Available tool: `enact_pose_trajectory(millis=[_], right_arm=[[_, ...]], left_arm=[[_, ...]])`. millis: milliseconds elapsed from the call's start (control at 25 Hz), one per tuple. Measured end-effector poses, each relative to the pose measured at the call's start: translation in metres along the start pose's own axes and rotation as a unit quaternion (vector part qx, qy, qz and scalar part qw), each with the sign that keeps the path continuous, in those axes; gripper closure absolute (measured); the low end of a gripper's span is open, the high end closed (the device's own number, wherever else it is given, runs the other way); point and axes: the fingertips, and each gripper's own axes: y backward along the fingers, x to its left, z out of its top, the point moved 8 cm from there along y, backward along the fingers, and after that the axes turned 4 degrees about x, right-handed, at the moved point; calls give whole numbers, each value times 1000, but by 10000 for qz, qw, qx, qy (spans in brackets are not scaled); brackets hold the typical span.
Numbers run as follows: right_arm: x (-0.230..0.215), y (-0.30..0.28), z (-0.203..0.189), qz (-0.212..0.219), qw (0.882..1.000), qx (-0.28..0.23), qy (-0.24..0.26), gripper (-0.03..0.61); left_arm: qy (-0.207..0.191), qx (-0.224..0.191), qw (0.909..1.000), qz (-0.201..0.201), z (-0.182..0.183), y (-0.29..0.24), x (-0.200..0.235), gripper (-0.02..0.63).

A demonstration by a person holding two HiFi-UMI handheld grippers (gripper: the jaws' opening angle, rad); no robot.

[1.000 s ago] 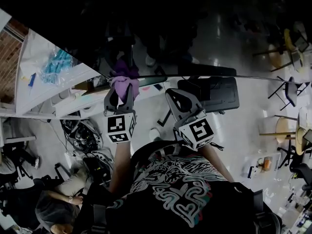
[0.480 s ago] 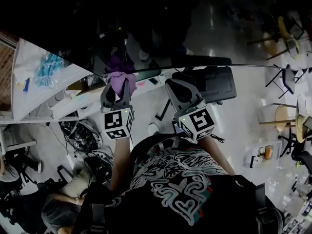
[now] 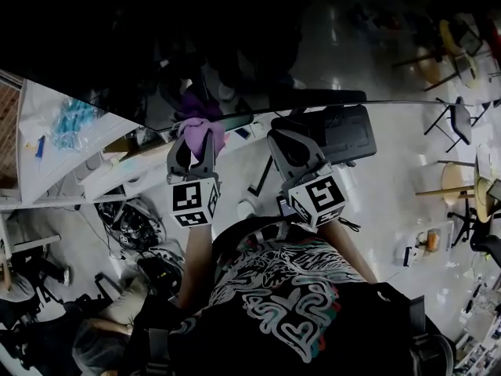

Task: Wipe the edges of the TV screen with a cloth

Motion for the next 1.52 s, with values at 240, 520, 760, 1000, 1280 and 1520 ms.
enact_pose_trajectory(millis=[240,520,760,1000,1280,1520], right_arm=[[-8,6,-1,-71,10000,-12,-56,545],[-15,10,-2,-108,9999,-11,-72,545],[-20,15,-5,-205,9997,-4,-101,545],[-28,21,-5,-296,9994,-37,-171,545],[-31,19,-5,-335,9991,-44,-239,546],[-33,20,-6,-337,9992,-52,-225,545]], left_arm=[[-29,4,9999,-150,3,-6,-13,474],[-39,-10,9996,-267,7,-11,-25,474],[4,-48,9993,-368,7,-15,-35,474],[429,-82,9976,-546,8,-19,-40,474],[902,-118,9933,-712,6,-23,-41,474],[1482,-205,9844,-921,4,-26,-44,474]])
